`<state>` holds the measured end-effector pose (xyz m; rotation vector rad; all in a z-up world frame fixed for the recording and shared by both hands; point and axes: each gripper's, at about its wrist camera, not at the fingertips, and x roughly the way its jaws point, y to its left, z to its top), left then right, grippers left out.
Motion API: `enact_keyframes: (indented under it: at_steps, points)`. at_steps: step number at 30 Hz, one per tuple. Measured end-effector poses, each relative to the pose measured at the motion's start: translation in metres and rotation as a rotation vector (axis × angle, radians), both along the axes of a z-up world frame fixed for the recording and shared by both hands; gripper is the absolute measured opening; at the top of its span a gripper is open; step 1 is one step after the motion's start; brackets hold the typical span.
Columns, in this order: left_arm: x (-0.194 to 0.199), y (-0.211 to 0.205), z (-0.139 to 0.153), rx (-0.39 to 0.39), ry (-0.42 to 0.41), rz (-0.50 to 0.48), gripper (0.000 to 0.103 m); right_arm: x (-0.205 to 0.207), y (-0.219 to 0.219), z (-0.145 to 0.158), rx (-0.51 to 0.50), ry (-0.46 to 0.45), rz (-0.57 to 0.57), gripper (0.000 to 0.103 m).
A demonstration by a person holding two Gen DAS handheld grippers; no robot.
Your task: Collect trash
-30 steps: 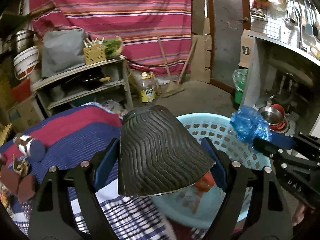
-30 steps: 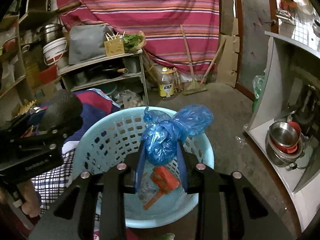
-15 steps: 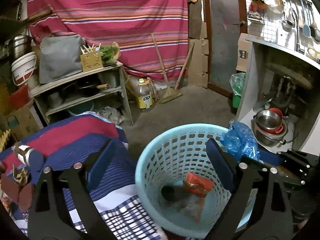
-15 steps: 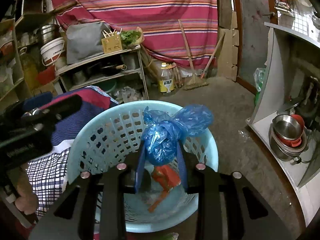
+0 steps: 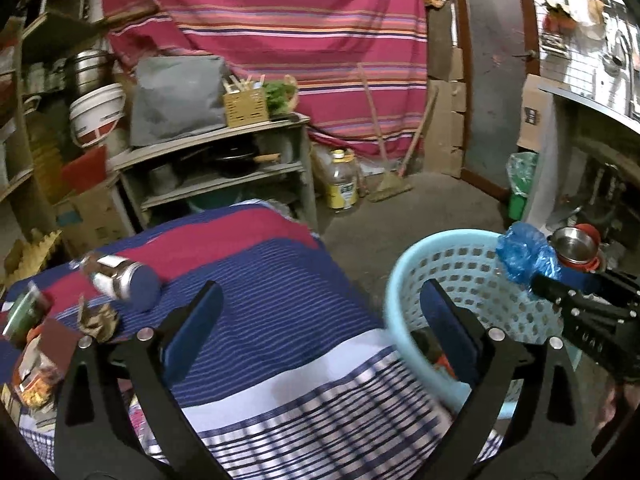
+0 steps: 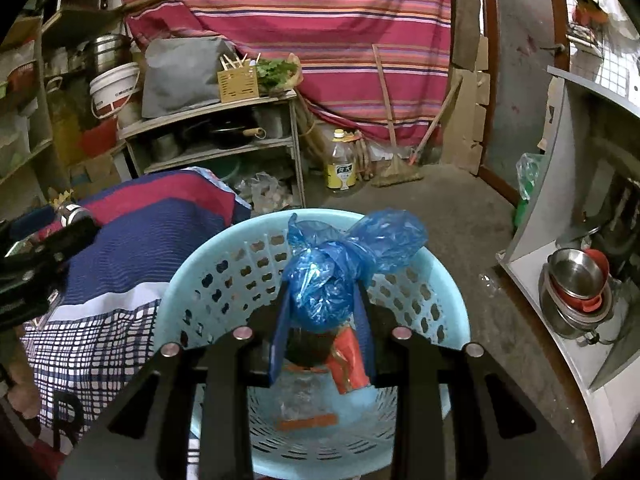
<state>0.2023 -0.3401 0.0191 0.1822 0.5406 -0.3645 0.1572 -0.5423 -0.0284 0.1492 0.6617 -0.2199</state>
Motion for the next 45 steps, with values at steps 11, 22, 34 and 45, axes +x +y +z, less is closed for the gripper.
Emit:
enact_keyframes:
  at_steps: [11,22,34,45]
  points:
    - [-0.005,0.055,0.003,0.003,-0.018,0.095,0.097,0.011,0.010,-0.004,-0.029,0.011,-0.020,0.067]
    - [-0.009,0.121,0.013,-0.023,-0.025,0.202,0.097,0.016,0.024,-0.007,-0.014,0.034,-0.054,0.088]
    - [-0.026,0.201,0.025,-0.026,-0.037,0.313,0.097,0.019,0.099,0.025,-0.028,-0.034,0.030,0.088]
    - [-0.040,0.266,0.031,-0.041,-0.044,0.397,0.097,0.023,0.206,0.052,-0.038,-0.086,0.177,0.089]
